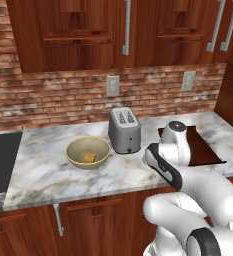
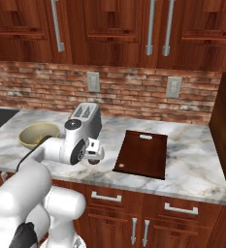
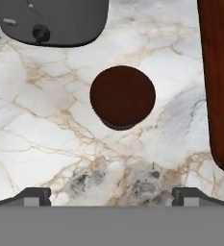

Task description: Place the bowl with cake and the cupcake onto the tray.

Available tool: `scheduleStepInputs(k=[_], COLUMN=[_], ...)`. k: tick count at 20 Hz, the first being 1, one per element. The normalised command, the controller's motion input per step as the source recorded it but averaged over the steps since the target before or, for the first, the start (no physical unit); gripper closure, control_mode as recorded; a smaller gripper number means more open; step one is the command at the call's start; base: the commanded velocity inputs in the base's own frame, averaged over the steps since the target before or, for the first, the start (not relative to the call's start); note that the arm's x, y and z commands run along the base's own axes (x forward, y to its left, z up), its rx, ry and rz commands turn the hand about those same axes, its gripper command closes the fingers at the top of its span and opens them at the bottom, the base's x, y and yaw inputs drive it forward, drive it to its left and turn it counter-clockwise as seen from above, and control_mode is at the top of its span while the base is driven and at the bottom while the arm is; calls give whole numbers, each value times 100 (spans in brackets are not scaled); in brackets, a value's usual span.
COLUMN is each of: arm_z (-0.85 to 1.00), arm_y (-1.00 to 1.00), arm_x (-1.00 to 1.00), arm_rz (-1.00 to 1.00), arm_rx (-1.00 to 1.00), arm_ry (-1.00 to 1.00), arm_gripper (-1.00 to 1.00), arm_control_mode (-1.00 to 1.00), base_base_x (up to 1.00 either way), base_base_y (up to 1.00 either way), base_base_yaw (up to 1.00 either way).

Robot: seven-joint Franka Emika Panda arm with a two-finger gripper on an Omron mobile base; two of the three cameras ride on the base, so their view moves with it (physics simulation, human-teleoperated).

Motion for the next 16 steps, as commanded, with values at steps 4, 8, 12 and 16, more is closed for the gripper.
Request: scheduleStepInputs(k=[4, 8, 12, 16], arm_z=[-10, -9, -10, -10], arm_y=[-5, -5, -2, -1], arm_x=[25, 25, 21, 20], arm_rz=[0, 0, 0, 0], arm_rx=[0, 0, 0, 0], arm_ry=[0, 0, 0, 0], arm_gripper=[-100, -100, -100, -100], arm_control_mode=[-100, -100, -100, -100], base_base_x=[0, 0, 0, 0], base_base_y=[0, 0, 0, 0], base_base_yaw=[0, 0, 0, 0])
